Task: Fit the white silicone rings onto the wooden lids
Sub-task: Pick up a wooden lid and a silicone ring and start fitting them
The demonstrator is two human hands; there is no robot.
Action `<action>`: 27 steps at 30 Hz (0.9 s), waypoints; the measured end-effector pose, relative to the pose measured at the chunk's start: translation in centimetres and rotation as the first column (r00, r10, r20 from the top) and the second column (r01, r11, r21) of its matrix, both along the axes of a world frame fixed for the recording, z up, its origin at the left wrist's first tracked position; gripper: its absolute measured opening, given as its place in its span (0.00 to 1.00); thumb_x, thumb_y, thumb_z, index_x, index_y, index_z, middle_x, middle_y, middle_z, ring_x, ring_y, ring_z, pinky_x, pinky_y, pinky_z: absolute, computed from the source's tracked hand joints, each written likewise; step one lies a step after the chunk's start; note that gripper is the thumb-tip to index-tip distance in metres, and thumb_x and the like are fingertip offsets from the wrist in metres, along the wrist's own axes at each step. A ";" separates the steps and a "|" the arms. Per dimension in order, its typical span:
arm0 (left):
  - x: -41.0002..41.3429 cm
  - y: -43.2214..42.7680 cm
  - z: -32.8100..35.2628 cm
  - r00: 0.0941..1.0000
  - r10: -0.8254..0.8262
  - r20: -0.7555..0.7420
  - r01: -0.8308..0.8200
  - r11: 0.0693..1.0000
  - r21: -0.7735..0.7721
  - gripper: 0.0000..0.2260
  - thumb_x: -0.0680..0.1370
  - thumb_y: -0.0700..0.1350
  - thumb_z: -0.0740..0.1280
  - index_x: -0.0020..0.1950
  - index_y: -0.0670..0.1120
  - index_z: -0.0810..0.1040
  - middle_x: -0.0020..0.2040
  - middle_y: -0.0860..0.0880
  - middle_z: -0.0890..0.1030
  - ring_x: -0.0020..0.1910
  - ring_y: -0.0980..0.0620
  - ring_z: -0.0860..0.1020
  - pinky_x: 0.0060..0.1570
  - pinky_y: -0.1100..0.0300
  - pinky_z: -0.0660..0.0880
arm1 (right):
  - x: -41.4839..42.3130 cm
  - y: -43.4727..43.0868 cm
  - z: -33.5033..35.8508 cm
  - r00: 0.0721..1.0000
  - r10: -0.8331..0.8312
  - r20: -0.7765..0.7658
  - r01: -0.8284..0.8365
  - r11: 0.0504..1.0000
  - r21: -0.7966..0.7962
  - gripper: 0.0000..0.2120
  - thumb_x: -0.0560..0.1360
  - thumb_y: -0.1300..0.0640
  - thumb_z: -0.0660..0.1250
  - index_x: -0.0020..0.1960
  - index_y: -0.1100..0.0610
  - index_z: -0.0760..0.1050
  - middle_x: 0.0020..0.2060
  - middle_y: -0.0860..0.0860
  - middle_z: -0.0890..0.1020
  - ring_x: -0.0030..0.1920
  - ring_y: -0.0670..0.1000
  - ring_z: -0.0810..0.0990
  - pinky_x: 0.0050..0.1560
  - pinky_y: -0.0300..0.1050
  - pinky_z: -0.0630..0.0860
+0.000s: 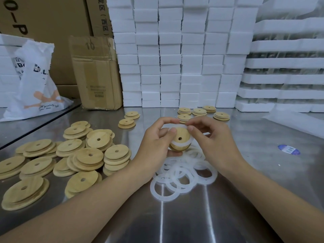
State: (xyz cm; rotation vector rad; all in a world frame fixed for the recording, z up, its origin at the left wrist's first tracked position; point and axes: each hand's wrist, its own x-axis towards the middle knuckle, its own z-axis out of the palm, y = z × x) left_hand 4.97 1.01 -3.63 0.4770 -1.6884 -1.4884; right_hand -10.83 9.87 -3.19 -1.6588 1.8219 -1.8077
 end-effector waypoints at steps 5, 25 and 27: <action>0.0 -0.2 -0.2 1.000 0.017 0.004 -0.016 0.999 -0.029 0.09 0.88 0.41 0.64 0.62 0.52 0.82 0.49 0.48 0.89 0.48 0.46 0.88 0.47 0.44 0.87 | -0.4 -0.1 0.1 0.999 0.035 0.001 -0.035 0.999 0.024 0.08 0.82 0.59 0.71 0.52 0.46 0.85 0.46 0.41 0.87 0.48 0.47 0.85 0.52 0.48 0.82; 0.3 -0.5 0.1 0.996 0.049 -0.069 -0.040 0.991 0.127 0.08 0.85 0.37 0.69 0.61 0.46 0.84 0.53 0.44 0.89 0.52 0.43 0.89 0.46 0.46 0.87 | -0.2 0.4 0.9 0.959 0.126 0.254 -0.163 0.978 0.133 0.06 0.78 0.63 0.75 0.52 0.55 0.83 0.39 0.54 0.88 0.39 0.48 0.87 0.39 0.36 0.79; 0.3 -0.4 0.1 0.994 0.070 -0.088 -0.056 0.988 0.147 0.08 0.85 0.37 0.69 0.60 0.46 0.84 0.53 0.44 0.89 0.51 0.42 0.89 0.45 0.47 0.87 | -0.2 0.4 1.1 0.960 0.120 0.253 -0.168 0.970 0.177 0.06 0.78 0.62 0.75 0.52 0.53 0.82 0.39 0.53 0.88 0.40 0.47 0.87 0.40 0.43 0.79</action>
